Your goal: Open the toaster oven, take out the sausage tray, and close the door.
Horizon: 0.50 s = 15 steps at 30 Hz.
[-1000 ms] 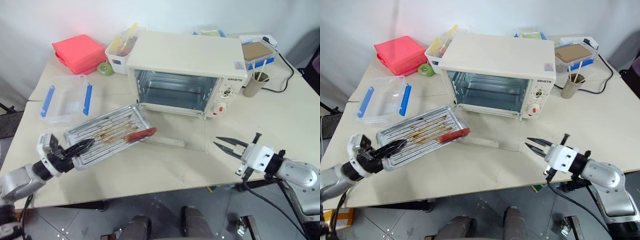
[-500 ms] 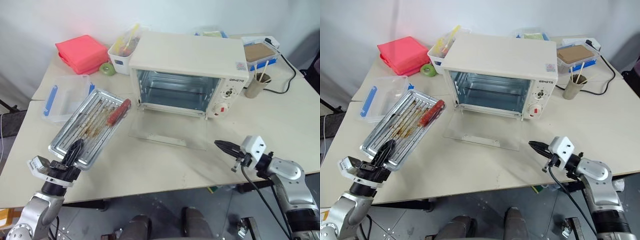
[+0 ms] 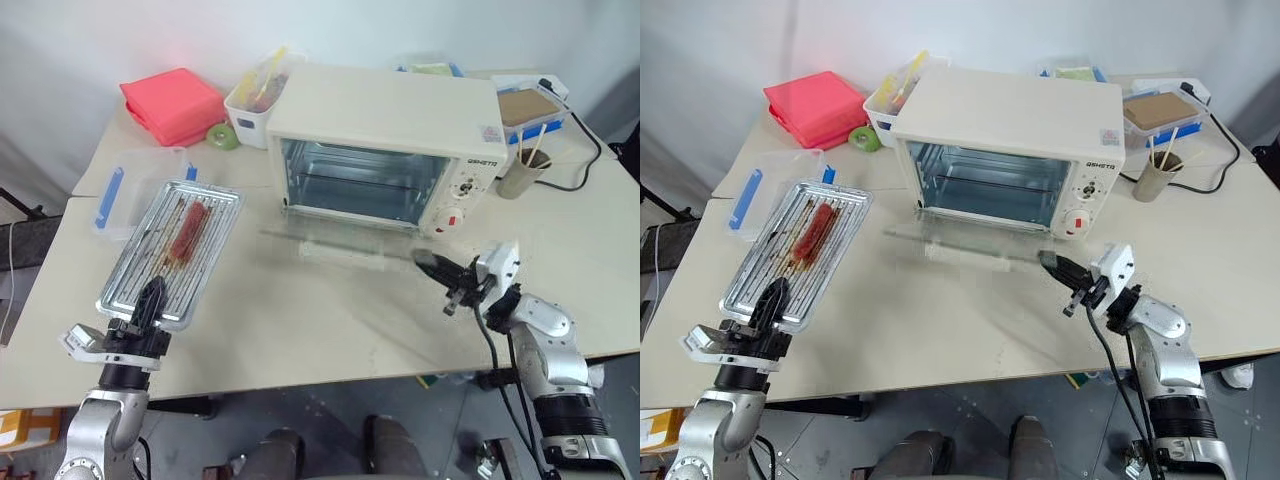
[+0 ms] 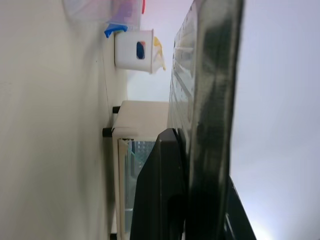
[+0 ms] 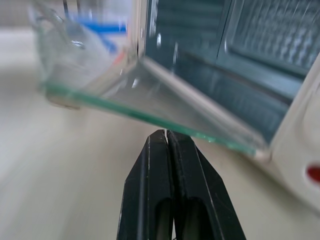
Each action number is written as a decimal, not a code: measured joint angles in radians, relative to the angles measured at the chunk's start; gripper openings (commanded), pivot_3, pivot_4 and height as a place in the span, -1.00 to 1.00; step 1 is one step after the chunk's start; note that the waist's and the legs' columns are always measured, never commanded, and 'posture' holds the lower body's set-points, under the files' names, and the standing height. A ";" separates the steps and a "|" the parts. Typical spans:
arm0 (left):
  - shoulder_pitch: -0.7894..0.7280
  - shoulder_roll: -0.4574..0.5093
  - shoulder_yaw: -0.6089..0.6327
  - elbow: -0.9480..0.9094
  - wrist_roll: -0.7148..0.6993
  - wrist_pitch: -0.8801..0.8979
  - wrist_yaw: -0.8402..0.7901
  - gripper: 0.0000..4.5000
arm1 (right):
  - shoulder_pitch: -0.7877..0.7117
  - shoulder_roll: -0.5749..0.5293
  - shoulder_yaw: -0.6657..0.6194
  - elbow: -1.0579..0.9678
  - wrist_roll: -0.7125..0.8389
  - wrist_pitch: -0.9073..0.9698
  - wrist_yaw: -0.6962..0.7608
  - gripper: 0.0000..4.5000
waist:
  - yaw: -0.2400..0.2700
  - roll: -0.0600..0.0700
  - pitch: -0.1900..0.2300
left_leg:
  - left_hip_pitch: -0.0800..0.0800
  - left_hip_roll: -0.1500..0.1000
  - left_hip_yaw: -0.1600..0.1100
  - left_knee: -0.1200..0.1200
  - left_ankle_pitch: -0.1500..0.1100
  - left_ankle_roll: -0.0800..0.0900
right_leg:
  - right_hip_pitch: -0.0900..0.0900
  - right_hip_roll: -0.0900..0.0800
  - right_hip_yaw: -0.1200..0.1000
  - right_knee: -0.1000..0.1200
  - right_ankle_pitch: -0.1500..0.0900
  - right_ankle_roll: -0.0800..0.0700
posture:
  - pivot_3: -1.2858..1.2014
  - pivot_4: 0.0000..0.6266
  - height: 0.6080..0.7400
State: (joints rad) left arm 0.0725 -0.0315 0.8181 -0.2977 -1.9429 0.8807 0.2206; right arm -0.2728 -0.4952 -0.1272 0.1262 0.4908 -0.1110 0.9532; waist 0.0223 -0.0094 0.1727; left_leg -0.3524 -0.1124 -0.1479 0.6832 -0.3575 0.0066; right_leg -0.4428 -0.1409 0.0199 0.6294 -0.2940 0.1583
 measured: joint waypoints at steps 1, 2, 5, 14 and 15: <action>0.005 0.005 -0.005 -0.009 0.000 -0.002 0.005 -1.00 | -0.014 0.005 -0.015 -0.018 0.038 0.040 -0.026 -0.97 | 0.001 0.000 0.000 | 0.000 0.002 0.000 0.000 0.000 0.000 | 0.000 0.002 0.000 -0.002 0.002 -0.001 | 0.03 -0.52 1.00; 0.008 0.009 -0.011 -0.013 0.000 -0.005 0.011 -1.00 | -0.035 0.007 -0.033 -0.035 0.069 0.074 -0.048 -0.97 | 0.001 0.000 0.000 | 0.000 0.002 0.000 0.000 0.000 0.000 | 0.000 0.003 0.001 -0.003 0.003 -0.002 | 0.03 -0.52 1.00; 0.025 0.029 -0.026 -0.036 0.000 -0.004 0.019 -1.00 | -0.121 0.006 -0.105 -0.114 0.168 0.172 -0.126 -0.97 | 0.001 0.000 0.000 | 0.000 0.005 -0.001 0.000 -0.001 -0.002 | -0.001 0.008 0.004 -0.004 0.004 -0.002 | 0.03 -0.52 1.00; 0.090 0.240 -0.096 0.016 -0.002 0.136 -0.075 -1.00 | 0.051 -0.115 -0.115 -0.288 0.264 0.328 0.021 -0.90 | 0.010 0.001 0.000 | 0.000 0.005 -0.002 -0.001 -0.002 -0.001 | -0.001 0.009 0.005 -0.005 0.003 -0.003 | 0.03 -0.52 1.00; 0.089 0.269 -0.109 0.040 -0.002 0.162 -0.092 -1.00 | 0.088 -0.136 -0.118 -0.303 0.267 0.334 0.059 -0.81 | 0.007 0.001 0.000 | 0.000 0.005 -0.002 -0.002 -0.003 -0.001 | -0.001 0.010 0.006 -0.005 0.003 -0.003 | 0.03 -0.52 1.00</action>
State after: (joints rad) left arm 0.1618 0.2372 0.7093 -0.2575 -1.9449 1.0425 0.1286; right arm -0.1846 -0.6313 -0.2455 -0.1764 0.7575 0.2231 1.0126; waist 0.0295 -0.0087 0.1729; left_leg -0.3526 -0.1076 -0.1497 0.6816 -0.3601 0.0057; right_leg -0.4438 -0.1310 0.0259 0.6245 -0.2907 0.1550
